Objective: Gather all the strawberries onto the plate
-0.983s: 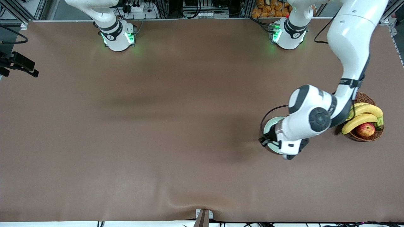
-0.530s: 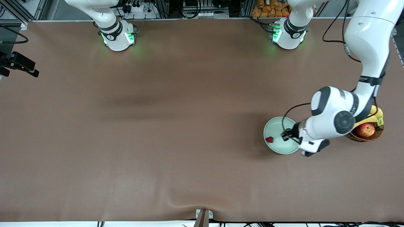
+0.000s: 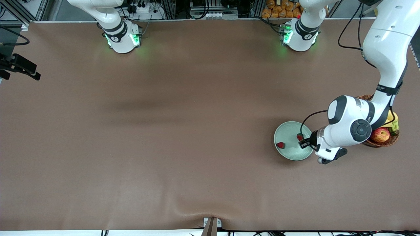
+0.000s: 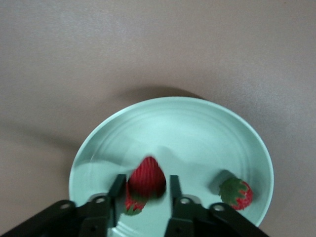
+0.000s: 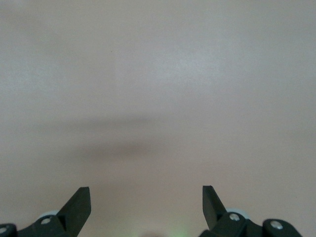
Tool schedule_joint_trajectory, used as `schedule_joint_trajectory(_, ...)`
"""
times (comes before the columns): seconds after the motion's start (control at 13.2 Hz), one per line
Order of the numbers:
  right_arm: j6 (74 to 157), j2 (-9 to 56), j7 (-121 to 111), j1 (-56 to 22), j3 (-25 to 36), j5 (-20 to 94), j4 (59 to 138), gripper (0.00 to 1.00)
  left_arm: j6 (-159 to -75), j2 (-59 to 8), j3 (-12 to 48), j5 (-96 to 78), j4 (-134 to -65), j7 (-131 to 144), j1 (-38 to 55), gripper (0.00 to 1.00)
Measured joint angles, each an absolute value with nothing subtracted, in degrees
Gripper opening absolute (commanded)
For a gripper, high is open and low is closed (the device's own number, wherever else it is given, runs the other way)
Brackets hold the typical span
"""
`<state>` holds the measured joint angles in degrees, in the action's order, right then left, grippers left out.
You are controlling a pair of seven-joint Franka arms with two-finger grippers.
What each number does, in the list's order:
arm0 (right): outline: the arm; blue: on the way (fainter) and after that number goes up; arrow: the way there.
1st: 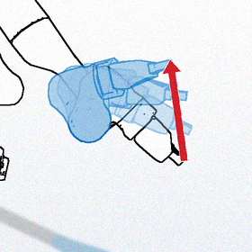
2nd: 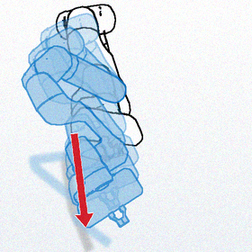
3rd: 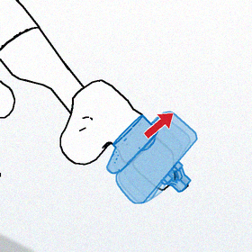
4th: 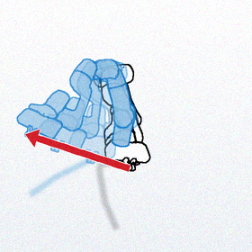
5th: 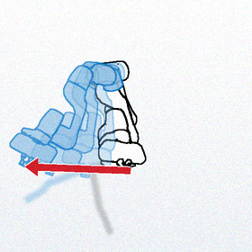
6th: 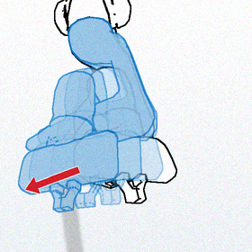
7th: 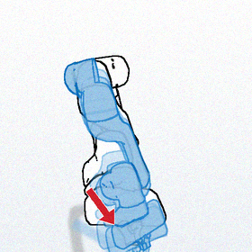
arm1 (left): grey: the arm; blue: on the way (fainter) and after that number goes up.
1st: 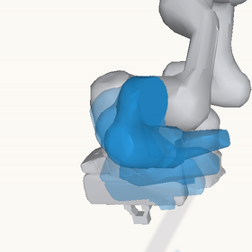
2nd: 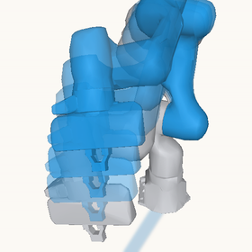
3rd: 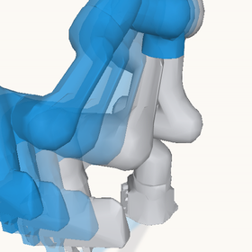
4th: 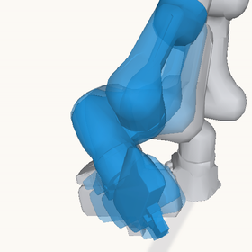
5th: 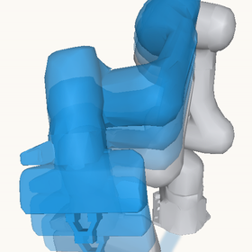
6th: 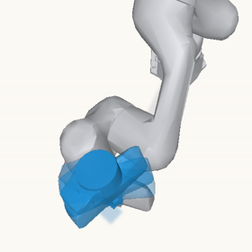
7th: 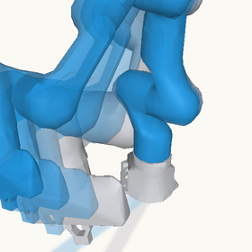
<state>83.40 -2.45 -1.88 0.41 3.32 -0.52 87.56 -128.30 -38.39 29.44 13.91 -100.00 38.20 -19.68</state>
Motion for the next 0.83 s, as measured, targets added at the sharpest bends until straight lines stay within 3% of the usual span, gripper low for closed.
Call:
schedule_joint_trajectory(0.3,83.41,-2.45,-1.88,0.41,3.33,-0.52,87.55,1.00,-127.04,-35.91,29.89,14.01,-98.48,38.16,-20.10,1.00)
schedule_joint_trajectory(0.83,83.41,-2.42,-1.86,0.41,3.35,-0.52,87.47,1.00,-105.07,-12.98,35.75,12.38,-94.87,38.30,-20.24,1.00)
